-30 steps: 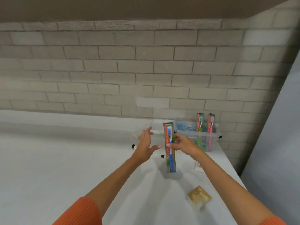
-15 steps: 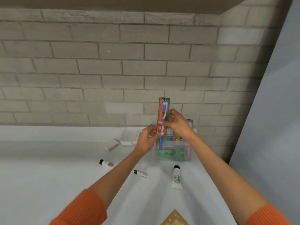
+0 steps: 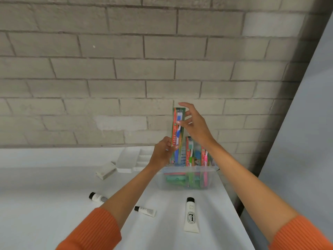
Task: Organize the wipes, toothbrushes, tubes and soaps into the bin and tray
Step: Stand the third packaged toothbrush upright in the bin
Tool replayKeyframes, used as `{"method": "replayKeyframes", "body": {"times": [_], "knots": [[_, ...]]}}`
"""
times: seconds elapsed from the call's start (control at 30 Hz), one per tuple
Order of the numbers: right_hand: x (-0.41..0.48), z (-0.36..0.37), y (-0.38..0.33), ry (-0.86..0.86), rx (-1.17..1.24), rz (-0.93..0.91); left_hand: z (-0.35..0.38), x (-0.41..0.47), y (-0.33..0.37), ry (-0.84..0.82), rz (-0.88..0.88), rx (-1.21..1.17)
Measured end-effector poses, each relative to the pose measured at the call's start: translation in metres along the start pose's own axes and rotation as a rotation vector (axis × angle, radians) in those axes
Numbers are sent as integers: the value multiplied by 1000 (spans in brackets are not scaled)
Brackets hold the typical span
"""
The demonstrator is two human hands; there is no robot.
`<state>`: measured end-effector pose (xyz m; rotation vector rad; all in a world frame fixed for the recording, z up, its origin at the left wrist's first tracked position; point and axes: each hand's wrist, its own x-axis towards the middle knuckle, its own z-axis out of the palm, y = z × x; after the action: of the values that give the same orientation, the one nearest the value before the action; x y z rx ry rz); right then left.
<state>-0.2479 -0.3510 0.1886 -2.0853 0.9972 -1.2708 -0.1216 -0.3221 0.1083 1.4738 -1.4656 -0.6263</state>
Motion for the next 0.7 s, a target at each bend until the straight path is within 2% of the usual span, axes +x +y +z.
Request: {"method": "replayKeyframes", "body": {"times": [0.2, 0.3, 0.7], "knots": [[-5, 21, 48, -70, -206, 61, 10, 1, -23, -199, -63, 37], [-8, 25, 63, -76, -298, 90, 16, 5, -28, -260, -44, 141], [-16, 38, 90, -112, -666, -17, 29, 21, -35, -315, -117, 434]]}}
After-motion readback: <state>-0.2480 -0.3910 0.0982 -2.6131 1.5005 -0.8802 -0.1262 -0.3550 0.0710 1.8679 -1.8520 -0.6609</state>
